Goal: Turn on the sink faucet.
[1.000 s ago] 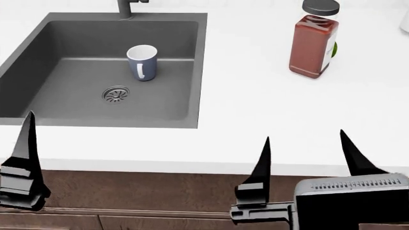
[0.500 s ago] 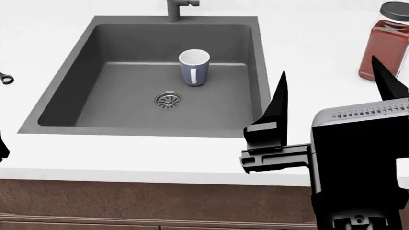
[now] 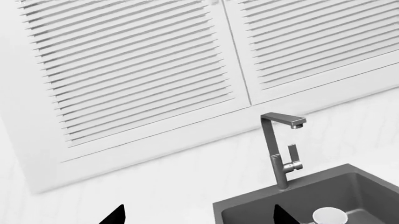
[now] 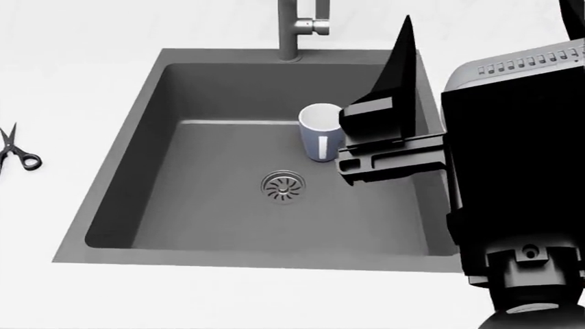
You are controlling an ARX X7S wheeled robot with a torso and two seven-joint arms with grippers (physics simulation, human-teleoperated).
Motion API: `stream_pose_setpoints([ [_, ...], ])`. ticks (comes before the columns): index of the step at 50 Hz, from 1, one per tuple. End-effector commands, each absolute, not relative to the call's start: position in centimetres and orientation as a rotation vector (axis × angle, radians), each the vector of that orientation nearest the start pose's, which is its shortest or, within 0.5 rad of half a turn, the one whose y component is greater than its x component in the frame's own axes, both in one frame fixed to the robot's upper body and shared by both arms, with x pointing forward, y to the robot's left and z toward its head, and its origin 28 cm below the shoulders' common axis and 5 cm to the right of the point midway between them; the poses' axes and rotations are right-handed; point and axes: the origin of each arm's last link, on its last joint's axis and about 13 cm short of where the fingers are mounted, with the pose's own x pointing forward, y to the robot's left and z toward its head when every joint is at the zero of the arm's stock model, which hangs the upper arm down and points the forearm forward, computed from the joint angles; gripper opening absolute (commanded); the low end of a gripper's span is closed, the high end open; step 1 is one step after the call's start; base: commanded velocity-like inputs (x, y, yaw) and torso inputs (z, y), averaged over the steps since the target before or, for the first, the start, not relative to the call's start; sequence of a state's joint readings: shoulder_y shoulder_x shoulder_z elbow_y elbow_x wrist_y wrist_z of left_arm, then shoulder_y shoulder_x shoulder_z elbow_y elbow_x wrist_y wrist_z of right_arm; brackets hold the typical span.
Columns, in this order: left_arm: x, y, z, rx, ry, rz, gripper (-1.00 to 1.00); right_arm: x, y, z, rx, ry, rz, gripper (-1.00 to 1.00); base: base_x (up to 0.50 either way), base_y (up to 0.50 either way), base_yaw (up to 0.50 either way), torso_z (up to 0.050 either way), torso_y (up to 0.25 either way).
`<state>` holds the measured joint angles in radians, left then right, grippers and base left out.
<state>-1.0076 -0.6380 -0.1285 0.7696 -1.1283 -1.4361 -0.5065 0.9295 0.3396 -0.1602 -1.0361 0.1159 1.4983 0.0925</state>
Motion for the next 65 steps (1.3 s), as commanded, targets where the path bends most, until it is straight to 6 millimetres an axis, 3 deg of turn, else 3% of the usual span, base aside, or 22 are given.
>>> stream_pose_setpoints([
  [1,21.4,27.0,31.9,0.294,-0.239,-0.073,1.00,20.9,-12.2,29.7,-0.376,-0.453,-0.077,1.00,0.50,0.10,0.00,0.050,0.061],
  [16,22.0,26.4,32.6,0.319,-0.228,-0.077,1.00,20.7,-12.5,30.0,-0.366,-0.463,-0.089,1.00,0.50,0.10,0.00,0.050,0.061],
  [39,22.2,26.3,32.3,0.330,-0.214,-0.100,1.00,20.6,-13.0,28.8,-0.351,-0.431,-0.114,1.00,0.50,0.13,0.00,0.050,0.061],
  [65,22.1,26.3,31.8,0.315,-0.189,-0.089,1.00,21.1,-13.8,28.2,-0.320,-0.390,-0.137,1.00,0.07,0.00,0.00,0.000,0.000],
])
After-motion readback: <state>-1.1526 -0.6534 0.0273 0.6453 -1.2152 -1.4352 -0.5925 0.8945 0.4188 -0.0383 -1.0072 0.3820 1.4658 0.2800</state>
